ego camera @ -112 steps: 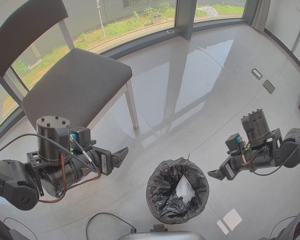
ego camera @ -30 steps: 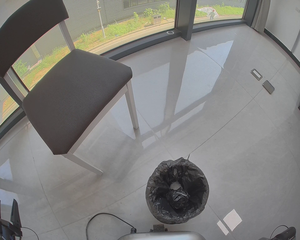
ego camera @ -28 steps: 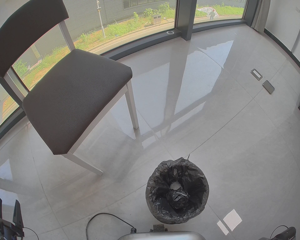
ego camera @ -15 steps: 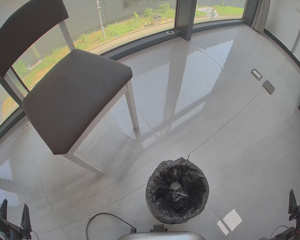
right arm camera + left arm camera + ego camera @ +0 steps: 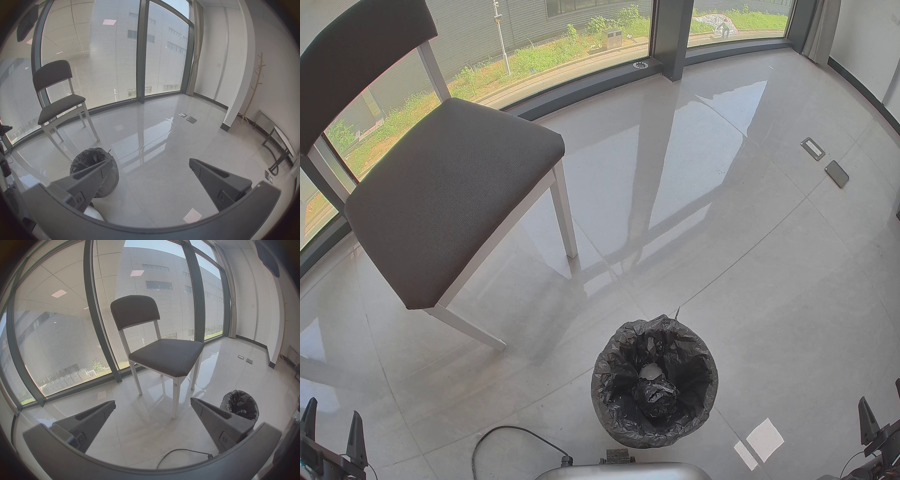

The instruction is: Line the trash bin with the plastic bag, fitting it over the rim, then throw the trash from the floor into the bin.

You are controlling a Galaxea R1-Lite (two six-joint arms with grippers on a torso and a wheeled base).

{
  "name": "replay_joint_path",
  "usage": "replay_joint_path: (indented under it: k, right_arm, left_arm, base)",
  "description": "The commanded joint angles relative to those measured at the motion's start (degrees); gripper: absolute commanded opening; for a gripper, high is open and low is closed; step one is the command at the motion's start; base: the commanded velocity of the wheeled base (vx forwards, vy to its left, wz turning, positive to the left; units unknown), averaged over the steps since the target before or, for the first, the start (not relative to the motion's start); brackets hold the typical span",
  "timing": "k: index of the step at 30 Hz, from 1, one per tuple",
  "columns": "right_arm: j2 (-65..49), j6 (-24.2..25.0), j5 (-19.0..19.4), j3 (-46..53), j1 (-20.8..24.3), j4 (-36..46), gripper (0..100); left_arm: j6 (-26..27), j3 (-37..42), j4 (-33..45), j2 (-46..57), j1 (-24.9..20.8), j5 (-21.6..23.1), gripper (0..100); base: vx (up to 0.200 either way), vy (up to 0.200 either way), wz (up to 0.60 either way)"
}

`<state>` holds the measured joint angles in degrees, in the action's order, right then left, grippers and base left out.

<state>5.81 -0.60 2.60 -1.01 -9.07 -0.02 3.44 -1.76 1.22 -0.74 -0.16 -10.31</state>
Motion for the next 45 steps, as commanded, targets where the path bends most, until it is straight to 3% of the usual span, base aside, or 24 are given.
replay_joint_path:
  k: [1, 12, 16, 19, 20, 22, 26, 28, 31, 32, 33, 34, 35, 38, 41, 43, 44, 45]
  right_arm:
    - [0.3, 0.1, 0.0, 1.0, 0.1, -0.1, 100]
    - [0.3, 0.1, 0.0, 1.0, 0.0, -0.1, 100]
    - [0.3, 0.2, -0.1, 1.0, 2.0, -0.1, 100]
    - [-1.9, 0.1, -0.1, 1.0, 7.8, -0.2, 100]
    - [-1.9, 0.1, -0.1, 1.0, 7.8, -0.2, 100]
    - [-5.8, 0.2, -0.2, 1.0, 9.2, -0.2, 100]
    - [-5.5, 0.3, -0.2, 1.0, 9.1, -0.2, 100]
    - [-5.5, 0.3, -0.2, 1.0, 9.1, -0.2, 100]
    - [-5.5, 0.3, -0.3, 1.0, 9.1, -0.2, 100]
    - [-5.5, 0.3, -0.3, 1.0, 9.1, -0.2, 100]
    - [-5.5, 0.3, -0.3, 1.0, 9.1, -0.2, 100]
    - [-5.5, 0.3, -0.3, 1.0, 9.1, -0.2, 100]
    - [-5.5, 0.3, -0.3, 1.0, 9.1, -0.2, 100]
    - [-5.5, 0.3, -0.3, 1.0, 9.1, -0.2, 100]
    - [-5.5, 0.3, -0.3, 1.0, 9.1, -0.2, 100]
    - [-5.5, 0.3, -0.3, 1.0, 9.1, -0.2, 100]
    - [-5.5, 0.3, -0.3, 1.0, 9.1, -0.2, 100]
    - [-5.5, 0.3, -0.3, 1.0, 9.1, -0.2, 100]
  left_arm:
    - [-0.6, 0.0, 0.0, 0.7, 0.0, 0.5, 100]
    - [-3.4, -0.1, 0.1, 0.6, -0.1, 0.7, 100]
    - [-10.4, 0.1, -0.4, 0.6, -0.1, 0.6, 100]
    - [-17.8, 0.1, -0.7, 0.6, 0.0, 0.5, 100]
    - [-17.8, 0.1, -0.7, 0.6, 0.0, 0.5, 100]
    - [-27.9, 0.1, -1.0, 0.6, -0.1, -0.8, 100]
    - [-40.1, 0.0, -0.8, 0.6, -0.1, -5.9, 100]
    - [-46.3, 0.0, -0.8, 0.6, -0.1, -10.9, 100]
    - [-59.2, 0.0, -1.0, 0.6, -0.1, -24.1, 100]
    - [-59.2, 0.0, -1.0, 0.6, -0.1, -24.1, 100]
    - [-67.9, 0.2, -2.1, 0.7, -0.2, -21.2, 100]
    - [-69.4, 0.2, -2.9, 0.7, -0.1, -15.0, 100]
    - [-69.5, 0.8, -4.2, 0.7, 0.0, -8.7, 100]
    - [-63.9, 1.8, -6.8, 0.7, 0.0, -5.8, 100]
    - [-52.0, 1.8, -7.0, 0.7, 0.0, -5.6, 100]
    - [-41.0, 1.8, -7.1, 0.7, 0.0, -5.4, 100]
    - [-39.5, 1.8, -7.1, 0.7, 0.0, -5.3, 100]
    - [-30.4, 1.8, -6.6, 0.7, 0.0, -4.4, 100]
  base:
    - [0.000, 0.000, 0.00]
    - [0.000, 0.000, 0.00]
    - [0.000, 0.000, 0.00]
    - [0.000, 0.000, 0.00]
    - [0.000, 0.000, 0.00]
    - [0.000, 0.000, 0.00]
    - [0.000, 0.000, 0.00]
    - [0.000, 0.000, 0.00]
    - [0.000, 0.000, 0.00]
    - [0.000, 0.000, 0.00]
    - [0.000, 0.000, 0.00]
    - [0.000, 0.000, 0.00]
    - [0.000, 0.000, 0.00]
    - [0.000, 0.000, 0.00]
    - [0.000, 0.000, 0.00]
    - [0.000, 0.000, 0.00]
    - [0.000, 0.000, 0.00]
    - [0.000, 0.000, 0.00]
